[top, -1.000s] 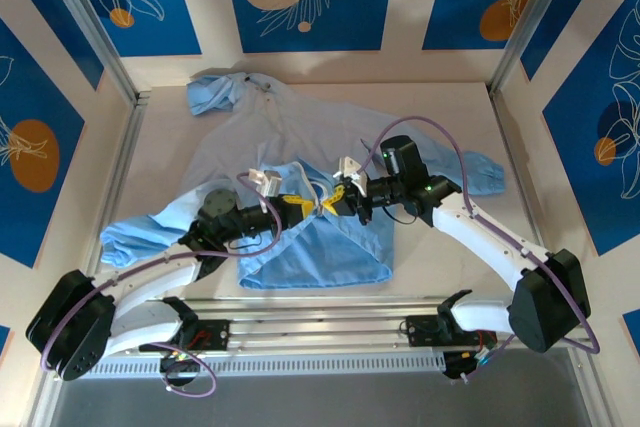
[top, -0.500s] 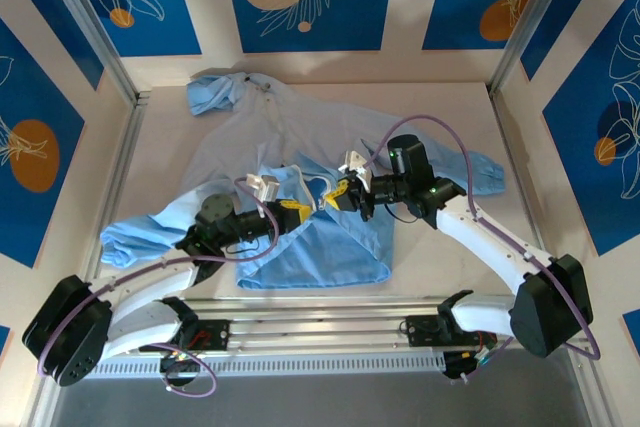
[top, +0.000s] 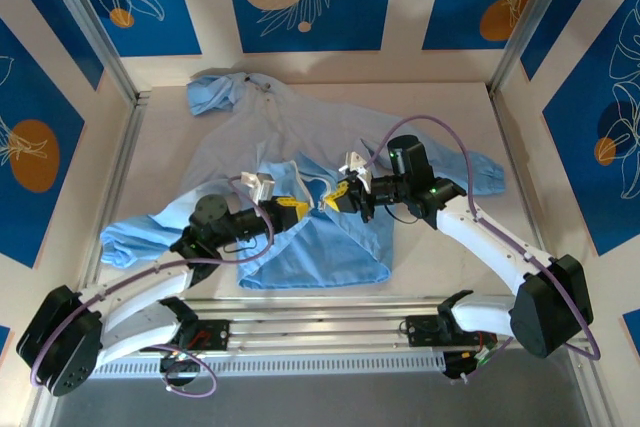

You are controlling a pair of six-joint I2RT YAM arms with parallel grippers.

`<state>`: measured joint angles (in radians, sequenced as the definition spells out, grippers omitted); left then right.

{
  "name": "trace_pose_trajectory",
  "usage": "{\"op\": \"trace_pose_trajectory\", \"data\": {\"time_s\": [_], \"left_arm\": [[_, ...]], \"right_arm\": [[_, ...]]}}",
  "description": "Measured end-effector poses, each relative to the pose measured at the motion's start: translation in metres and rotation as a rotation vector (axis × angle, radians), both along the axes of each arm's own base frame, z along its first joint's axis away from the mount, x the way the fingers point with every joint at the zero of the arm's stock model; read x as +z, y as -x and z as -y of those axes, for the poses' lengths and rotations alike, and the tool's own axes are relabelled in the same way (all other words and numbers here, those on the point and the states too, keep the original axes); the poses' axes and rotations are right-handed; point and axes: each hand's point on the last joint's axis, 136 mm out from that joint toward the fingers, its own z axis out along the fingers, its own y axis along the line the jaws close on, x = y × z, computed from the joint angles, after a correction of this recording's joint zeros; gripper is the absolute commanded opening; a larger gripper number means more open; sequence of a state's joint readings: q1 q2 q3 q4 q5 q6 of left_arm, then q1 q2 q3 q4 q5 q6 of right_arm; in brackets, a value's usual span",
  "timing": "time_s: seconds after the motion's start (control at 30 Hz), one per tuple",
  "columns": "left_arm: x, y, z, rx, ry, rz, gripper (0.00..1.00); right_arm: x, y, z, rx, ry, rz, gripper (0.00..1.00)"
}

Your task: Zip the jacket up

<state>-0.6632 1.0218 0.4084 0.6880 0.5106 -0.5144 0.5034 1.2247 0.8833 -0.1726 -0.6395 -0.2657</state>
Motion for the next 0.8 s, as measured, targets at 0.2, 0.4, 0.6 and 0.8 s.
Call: {"op": "trace_pose_trajectory", "data": {"time_s": [0.2, 0.4, 0.6, 0.8], "left_arm": [[0.004, -0.001, 0.001, 0.0, 0.005, 0.007, 0.0], [0.001, -0.004, 0.003, 0.0, 0.0, -0.003, 0.0], [-0.004, -0.006, 0.006, -0.004, -0.009, -0.016, 0.0], [-0.006, -0.007, 0.01, -0.011, -0.007, -0.023, 0.0]], "right_arm": [[-0.002, 0.005, 0.0, 0.021, 0.002, -0.015, 0.0], [-0.002, 0.006, 0.0, 0.024, 0.002, -0.017, 0.0], [-0.002, 0.006, 0.0, 0.025, 0.001, -0.018, 0.0], [-0.001, 0.008, 0.0, 0.035, -0.005, -0.021, 0.0]]}}
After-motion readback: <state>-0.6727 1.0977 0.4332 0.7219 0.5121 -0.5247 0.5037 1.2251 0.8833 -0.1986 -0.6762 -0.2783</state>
